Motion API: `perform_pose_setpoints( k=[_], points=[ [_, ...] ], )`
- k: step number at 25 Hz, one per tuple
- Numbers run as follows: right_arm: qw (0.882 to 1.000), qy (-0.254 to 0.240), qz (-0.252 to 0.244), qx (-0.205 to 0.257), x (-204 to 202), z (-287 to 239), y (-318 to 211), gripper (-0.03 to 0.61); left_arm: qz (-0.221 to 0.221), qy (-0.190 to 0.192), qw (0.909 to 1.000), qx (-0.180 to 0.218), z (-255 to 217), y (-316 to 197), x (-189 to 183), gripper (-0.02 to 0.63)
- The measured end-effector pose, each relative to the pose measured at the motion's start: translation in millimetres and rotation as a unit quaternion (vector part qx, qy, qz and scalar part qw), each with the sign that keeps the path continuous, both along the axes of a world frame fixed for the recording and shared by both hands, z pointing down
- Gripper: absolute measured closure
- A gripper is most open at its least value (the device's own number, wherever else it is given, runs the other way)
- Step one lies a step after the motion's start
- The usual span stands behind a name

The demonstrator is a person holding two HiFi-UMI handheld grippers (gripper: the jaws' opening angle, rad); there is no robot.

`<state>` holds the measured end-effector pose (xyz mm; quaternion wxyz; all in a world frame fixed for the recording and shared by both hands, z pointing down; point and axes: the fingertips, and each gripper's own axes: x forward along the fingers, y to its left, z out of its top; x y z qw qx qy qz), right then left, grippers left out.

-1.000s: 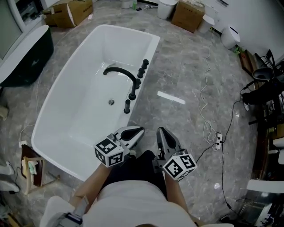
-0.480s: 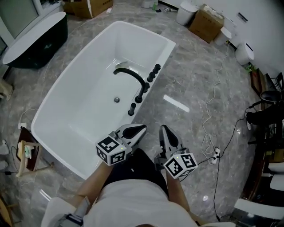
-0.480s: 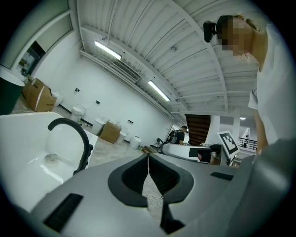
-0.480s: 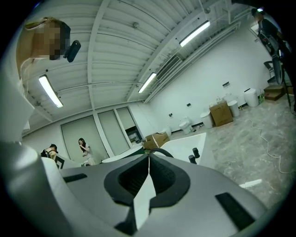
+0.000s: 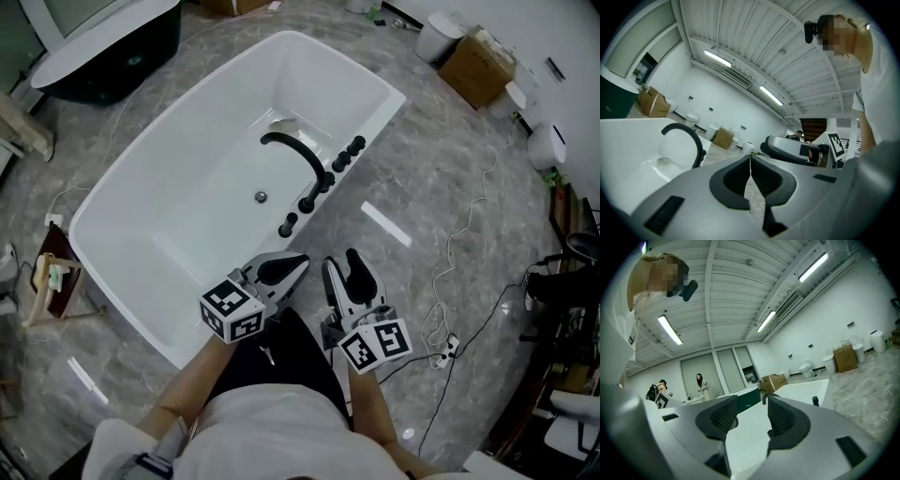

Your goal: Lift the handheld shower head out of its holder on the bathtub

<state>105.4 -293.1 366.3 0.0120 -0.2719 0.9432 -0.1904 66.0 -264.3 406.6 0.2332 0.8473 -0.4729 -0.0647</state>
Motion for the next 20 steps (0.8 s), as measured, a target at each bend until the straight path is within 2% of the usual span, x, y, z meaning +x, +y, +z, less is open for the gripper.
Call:
perform_pose_setpoints(
  k=[5, 12, 20],
  points=[
    [0.998, 0.022, -0.059, 0.000, -18.3, 13.8, -9.5, 0.391, -0.035, -0.001, 0.9993, -0.012, 9.0, -8.8, -7.0, 0.601],
    [0.996, 0.042, -0.075, -0.006, -36.0, 41.2, -31.2, 0.391, -0.075, -0.003, 0.9966, -0.032, 30.1, -18.3, -29.0, 0.601],
    [0.994, 0.066, -0.090, -0.018, -52.6, 79.2, -48.2, 0.391, -0.092, 0.003, 0.9946, -0.049, 58.5, -29.4, -44.5, 0.601]
  ],
)
